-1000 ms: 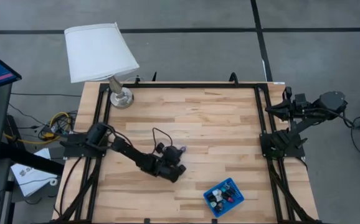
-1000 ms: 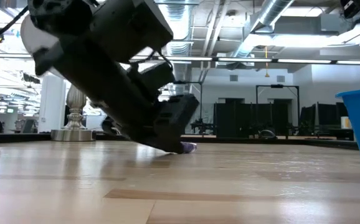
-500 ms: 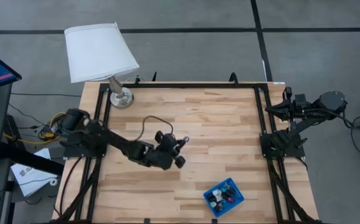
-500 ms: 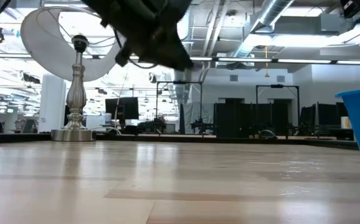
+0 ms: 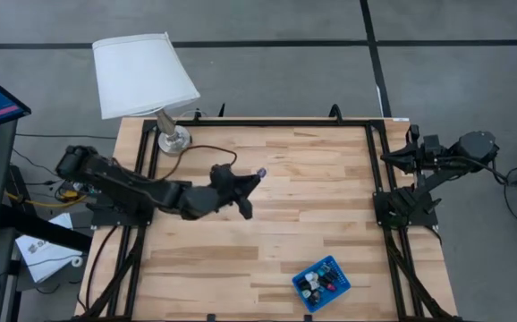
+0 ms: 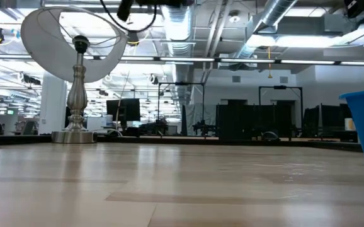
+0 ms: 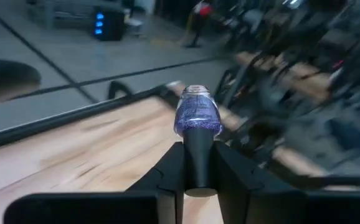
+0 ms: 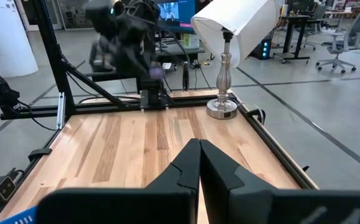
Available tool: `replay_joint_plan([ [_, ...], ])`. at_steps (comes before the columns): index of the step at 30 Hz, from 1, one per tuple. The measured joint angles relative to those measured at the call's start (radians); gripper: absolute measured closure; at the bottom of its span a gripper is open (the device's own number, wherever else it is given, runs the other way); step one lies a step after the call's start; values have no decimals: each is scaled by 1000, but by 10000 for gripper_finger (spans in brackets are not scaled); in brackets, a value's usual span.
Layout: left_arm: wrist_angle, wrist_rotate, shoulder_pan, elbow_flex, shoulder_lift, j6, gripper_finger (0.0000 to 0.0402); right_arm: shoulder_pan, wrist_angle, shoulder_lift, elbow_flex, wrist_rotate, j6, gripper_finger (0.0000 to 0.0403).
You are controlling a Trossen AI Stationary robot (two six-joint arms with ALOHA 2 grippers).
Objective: Pick & Place Nail Polish
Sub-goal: Put the violet nail polish into the blue bin
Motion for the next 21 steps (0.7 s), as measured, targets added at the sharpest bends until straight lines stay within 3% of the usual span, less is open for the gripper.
replay_joint_plan([
  [11,353,252,-3,0,-181,152,351,0,6,0,0,0,-11,403],
  [17,442,380,-3,0,-276,161,351,0,6,0,0,0,-11,403],
  [21,524,527,-3,0,-324,161,351,0,6,0,0,0,-11,403],
])
